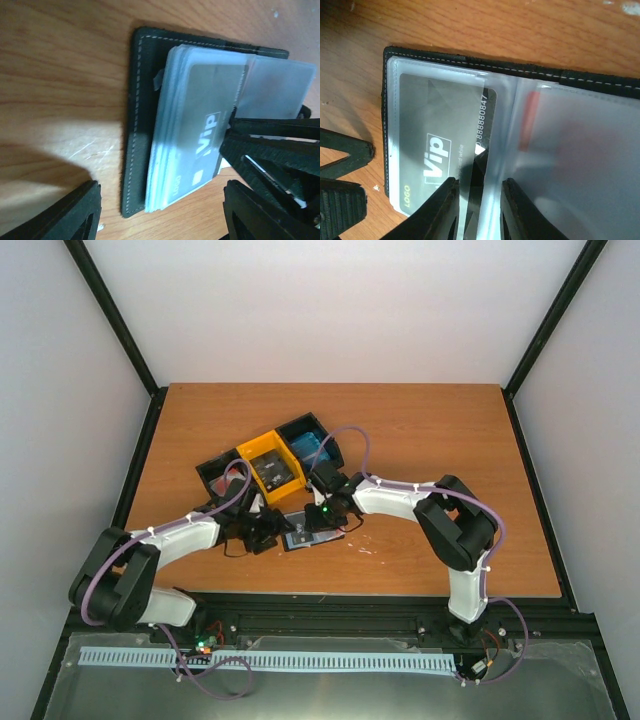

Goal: Put the credit cards into the card holder
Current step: Close the card holder at the center of the board.

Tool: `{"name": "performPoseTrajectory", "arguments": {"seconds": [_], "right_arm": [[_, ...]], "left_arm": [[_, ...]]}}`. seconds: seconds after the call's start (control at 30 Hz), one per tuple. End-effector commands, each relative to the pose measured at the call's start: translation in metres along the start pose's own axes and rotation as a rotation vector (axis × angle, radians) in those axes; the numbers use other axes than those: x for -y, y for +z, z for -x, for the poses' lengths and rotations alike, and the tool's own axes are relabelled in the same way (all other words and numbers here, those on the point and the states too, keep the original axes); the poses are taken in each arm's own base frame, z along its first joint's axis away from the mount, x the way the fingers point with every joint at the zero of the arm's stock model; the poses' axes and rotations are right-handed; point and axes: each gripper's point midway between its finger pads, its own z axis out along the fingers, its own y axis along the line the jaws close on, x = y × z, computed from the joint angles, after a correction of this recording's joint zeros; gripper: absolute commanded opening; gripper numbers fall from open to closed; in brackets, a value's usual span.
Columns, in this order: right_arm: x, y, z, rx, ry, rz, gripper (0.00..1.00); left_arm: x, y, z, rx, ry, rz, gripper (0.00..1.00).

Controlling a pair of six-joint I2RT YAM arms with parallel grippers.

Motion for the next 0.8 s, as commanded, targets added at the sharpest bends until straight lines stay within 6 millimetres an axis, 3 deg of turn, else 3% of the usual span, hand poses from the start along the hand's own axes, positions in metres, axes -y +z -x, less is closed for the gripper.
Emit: {"name": "performPoseTrajectory", "arguments": {"seconds": [0.0,0.23,0.37,0.77], "right_arm": [[0.029,0.021,-0.035,-0.124,0.031,-0.102,0.25],[0.041,0.036,-0.051,-0.171,0.075,-0.108,0.23],[0.044,0.040,-0.055,-0.182,0.082,-0.108,0.23],[0.029,0.024,-0.022,-0.096,0.076,-0.043,0.24]], "left_arm": [[-0.006,0.011,-0.001,-0.029,-0.044,-0.023,0.69],[-0.004,0.021,0.005,-0.033,-0.037,-0.074,0.70],[0.013,0.020,0.001,-0.049,0.041,-0.183,0.70],[0.064,0.001,-0.009,-0.077,0.321,-0.451,0.66]]}}
